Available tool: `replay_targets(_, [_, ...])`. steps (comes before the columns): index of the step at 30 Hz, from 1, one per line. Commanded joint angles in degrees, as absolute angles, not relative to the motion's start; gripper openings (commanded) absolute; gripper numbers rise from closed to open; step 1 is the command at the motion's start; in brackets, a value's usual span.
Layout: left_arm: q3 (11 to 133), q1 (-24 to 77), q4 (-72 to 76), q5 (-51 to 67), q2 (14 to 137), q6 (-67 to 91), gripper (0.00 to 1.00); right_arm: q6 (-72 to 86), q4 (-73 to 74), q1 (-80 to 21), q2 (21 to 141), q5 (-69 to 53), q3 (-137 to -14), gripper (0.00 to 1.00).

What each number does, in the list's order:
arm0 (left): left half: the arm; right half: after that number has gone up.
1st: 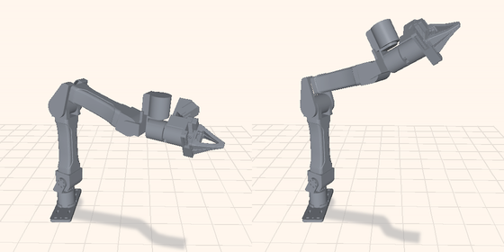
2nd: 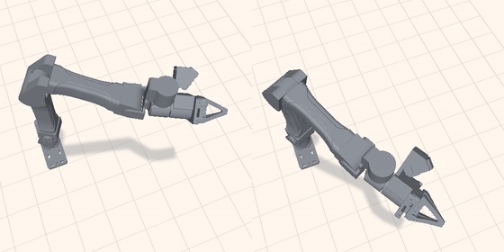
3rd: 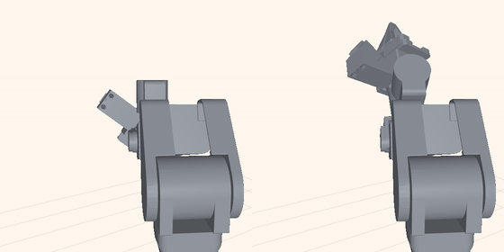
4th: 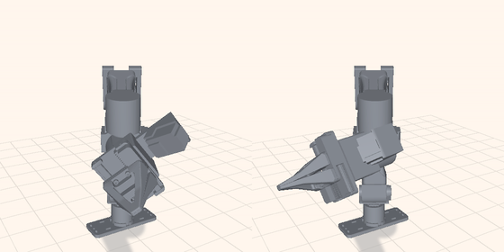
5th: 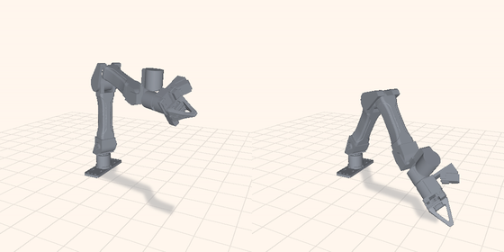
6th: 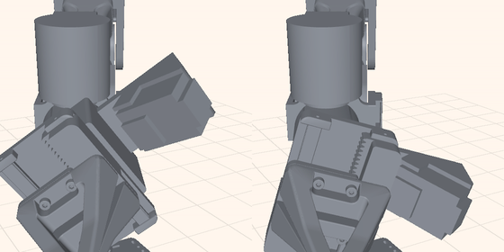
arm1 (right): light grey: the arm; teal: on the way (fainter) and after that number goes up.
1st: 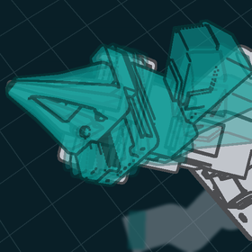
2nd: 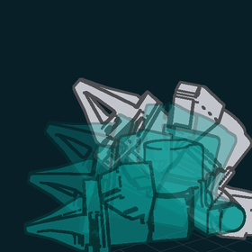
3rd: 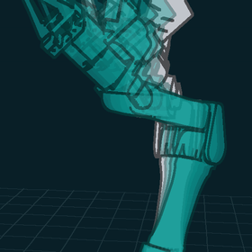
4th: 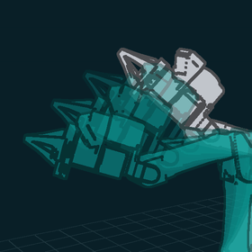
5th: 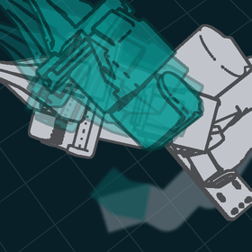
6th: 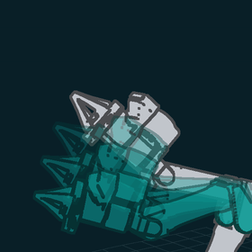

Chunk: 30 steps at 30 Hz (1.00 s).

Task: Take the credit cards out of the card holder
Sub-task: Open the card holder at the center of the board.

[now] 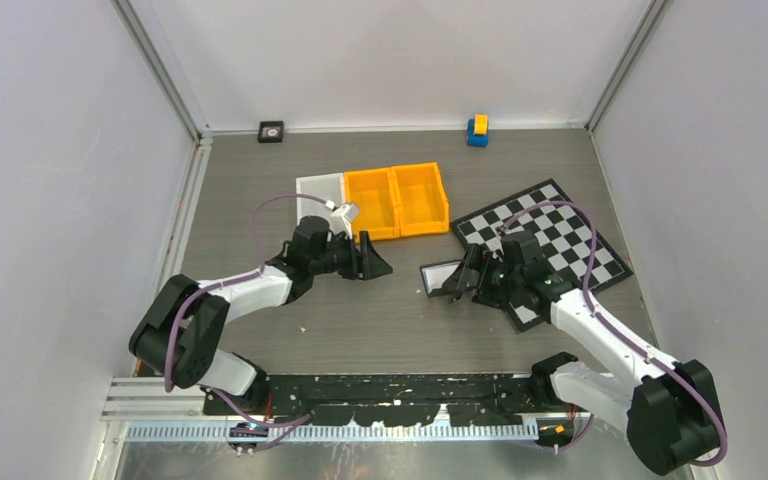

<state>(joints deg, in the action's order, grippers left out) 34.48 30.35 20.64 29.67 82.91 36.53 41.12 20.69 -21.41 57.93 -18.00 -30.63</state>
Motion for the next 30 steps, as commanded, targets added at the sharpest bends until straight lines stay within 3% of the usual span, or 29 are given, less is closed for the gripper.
replay_targets(1, [37.7, 32.7, 19.0, 26.4, 83.1, 33.0, 0.57, 46.1, 26.1, -21.4, 54.3, -8.7, -30.1, 0.93])
replay_targets(13, [42.0, 36.2, 19.4, 28.0, 90.4, 32.6, 0.57, 74.1, 13.2, -21.8, 47.7, -5.5, -19.4, 0.93])
replay_targets(21, [41.8, 36.2, 18.5, 26.9, 89.3, 32.7, 0.57, 78.6, 5.9, -26.1, 50.3, -2.4, -18.4, 0.91])
replay_targets(23, [41.4, 36.1, 18.1, 25.8, 88.1, 32.6, 0.57, 78.0, 4.6, -26.2, 53.1, -2.3, -19.0, 0.77])
replay_targets(26, [40.3, 36.1, 17.4, 23.2, 85.6, 32.2, 0.58, 75.0, 3.1, -26.3, 57.6, -2.9, -20.7, 0.46])
replay_targets(29, [39.4, 35.1, 15.7, 20.2, 83.2, 32.3, 0.62, 68.0, 6.1, -26.3, 62.4, -5.5, -26.8, 0.3])
replay_targets(30, [39.1, 34.7, 15.3, 19.8, 82.9, 32.8, 0.63, 65.5, 6.9, -26.3, 64.1, -6.3, -28.2, 0.18])
